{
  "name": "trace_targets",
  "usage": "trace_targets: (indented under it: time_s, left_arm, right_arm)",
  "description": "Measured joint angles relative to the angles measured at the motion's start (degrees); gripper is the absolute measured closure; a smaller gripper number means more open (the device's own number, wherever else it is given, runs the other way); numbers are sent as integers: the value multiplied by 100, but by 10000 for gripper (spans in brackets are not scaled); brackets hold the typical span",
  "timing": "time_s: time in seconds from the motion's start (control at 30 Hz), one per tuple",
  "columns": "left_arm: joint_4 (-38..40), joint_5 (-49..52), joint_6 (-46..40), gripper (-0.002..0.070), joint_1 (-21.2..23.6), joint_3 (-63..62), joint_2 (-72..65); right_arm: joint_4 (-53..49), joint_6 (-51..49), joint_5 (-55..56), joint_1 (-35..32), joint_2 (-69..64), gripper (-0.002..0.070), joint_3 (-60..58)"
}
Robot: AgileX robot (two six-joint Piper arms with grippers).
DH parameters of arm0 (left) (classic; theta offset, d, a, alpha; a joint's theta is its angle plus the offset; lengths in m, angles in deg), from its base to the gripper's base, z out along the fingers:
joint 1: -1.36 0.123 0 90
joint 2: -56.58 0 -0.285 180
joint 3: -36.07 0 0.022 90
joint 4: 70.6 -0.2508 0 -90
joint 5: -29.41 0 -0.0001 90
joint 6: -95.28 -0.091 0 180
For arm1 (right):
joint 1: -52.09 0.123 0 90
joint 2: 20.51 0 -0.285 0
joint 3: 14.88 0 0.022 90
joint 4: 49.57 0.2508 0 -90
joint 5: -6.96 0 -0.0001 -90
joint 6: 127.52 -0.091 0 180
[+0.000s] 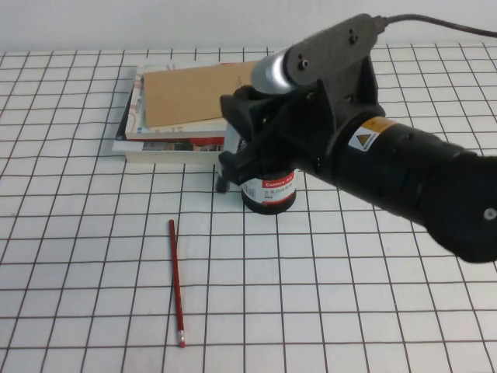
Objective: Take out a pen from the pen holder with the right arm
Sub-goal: 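Take a marker out of the pen holder and lay it on the table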
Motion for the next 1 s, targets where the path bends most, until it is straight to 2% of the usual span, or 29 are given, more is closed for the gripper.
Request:
trace_targets:
  time_s: [0.2,0.5,0.6,0.77,1.0]
  left_arm:
    - [0,0,0,679,0,0,0]
    - [0,0,0,679,0,0,0]
    - [0,0,0,679,0,0,0]
    - [0,0,0,679,0,0,0]
    - [0,0,0,679,0,0,0]
  right_arm:
    - [-299,-1014,-2917,-22,-35,543,991]
    - [-1758,-3418,-5563,-22,-1176,543,2496]
    - [-1937,-3735,-6133,-22,-1679,543,2988]
    - [-1959,-3865,-6476,-71,-2510,543,3738]
    - [-1657,-3981,-7203,-403,-3610,543,4799]
